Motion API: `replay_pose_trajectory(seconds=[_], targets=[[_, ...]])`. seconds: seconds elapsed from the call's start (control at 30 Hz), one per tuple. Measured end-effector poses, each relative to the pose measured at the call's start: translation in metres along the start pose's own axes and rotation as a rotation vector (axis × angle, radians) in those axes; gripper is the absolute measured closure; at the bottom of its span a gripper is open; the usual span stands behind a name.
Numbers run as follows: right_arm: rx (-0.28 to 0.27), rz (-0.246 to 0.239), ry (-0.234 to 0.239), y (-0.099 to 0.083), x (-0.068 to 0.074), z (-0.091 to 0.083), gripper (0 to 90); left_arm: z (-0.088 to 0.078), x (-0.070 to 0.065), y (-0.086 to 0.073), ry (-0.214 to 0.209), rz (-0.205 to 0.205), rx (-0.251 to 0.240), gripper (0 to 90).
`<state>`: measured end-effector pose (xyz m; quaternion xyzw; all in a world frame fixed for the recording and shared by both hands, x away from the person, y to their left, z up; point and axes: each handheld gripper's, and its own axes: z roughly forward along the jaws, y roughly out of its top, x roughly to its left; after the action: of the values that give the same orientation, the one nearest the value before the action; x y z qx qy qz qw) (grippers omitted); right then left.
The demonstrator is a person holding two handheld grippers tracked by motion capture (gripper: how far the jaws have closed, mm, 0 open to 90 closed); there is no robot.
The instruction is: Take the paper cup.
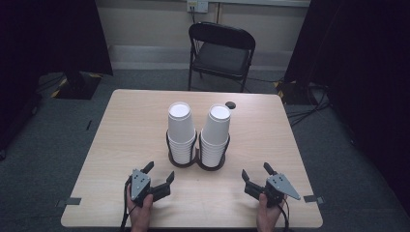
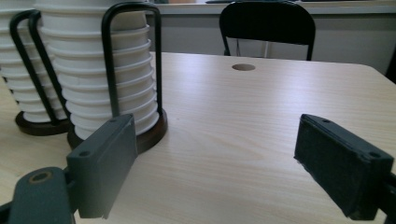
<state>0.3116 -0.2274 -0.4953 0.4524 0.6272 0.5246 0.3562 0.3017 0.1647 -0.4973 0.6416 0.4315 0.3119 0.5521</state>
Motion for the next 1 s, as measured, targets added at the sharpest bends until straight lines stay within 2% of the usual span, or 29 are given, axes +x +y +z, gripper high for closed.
replay_pose_trajectory(seconds=[0.07, 0.23, 0.37, 0.5, 0.6, 0.67, 0.73, 0.77, 0.8, 0.9, 1.0], targets=[[0.012, -0.012, -0.016, 0.000, 0.002, 0.001, 12.6, 0.000, 0.000, 0.000, 0.000, 0.001, 0.001, 16.5], [0.041, -0.024, -0.016, 0.001, 0.003, 0.004, 12.7, 0.000, 0.000, 0.000, -0.001, 0.006, 0.004, 16.5], [0.065, -0.041, -0.041, 0.002, 0.006, 0.006, 12.7, 0.000, 0.000, 0.000, 0.001, -0.001, -0.001, 16.5], [0.078, -0.032, -0.027, 0.003, 0.005, 0.008, 12.9, 0.000, 0.000, 0.000, -0.002, -0.004, -0.005, 16.5], [0.086, -0.029, -0.047, 0.003, 0.007, 0.009, 13.1, -0.001, 0.001, 0.000, -0.001, 0.011, -0.005, 16.4], [0.088, -0.028, -0.046, 0.003, 0.007, 0.010, 13.1, 0.000, 0.000, 0.000, -0.003, 0.002, -0.007, 16.5], [0.096, -0.018, -0.034, 0.004, 0.008, 0.011, 13.1, 0.000, 0.000, 0.000, -0.015, -0.005, -0.005, 16.4], [0.095, -0.015, -0.027, 0.004, 0.008, 0.012, 13.2, 0.000, 0.001, 0.000, -0.025, 0.007, 0.002, 16.4], [0.077, -0.009, 0.006, 0.004, 0.009, 0.011, 13.4, 0.000, 0.001, 0.000, -0.029, 0.011, 0.005, 16.1], [0.078, -0.009, -0.004, 0.007, 0.011, 0.011, 13.4, 0.001, 0.001, 0.001, -0.028, 0.009, 0.008, 16.0], [0.058, 0.011, 0.039, 0.014, 0.013, 0.011, 13.3, 0.001, 0.001, 0.001, -0.032, 0.006, 0.008, 15.9]])
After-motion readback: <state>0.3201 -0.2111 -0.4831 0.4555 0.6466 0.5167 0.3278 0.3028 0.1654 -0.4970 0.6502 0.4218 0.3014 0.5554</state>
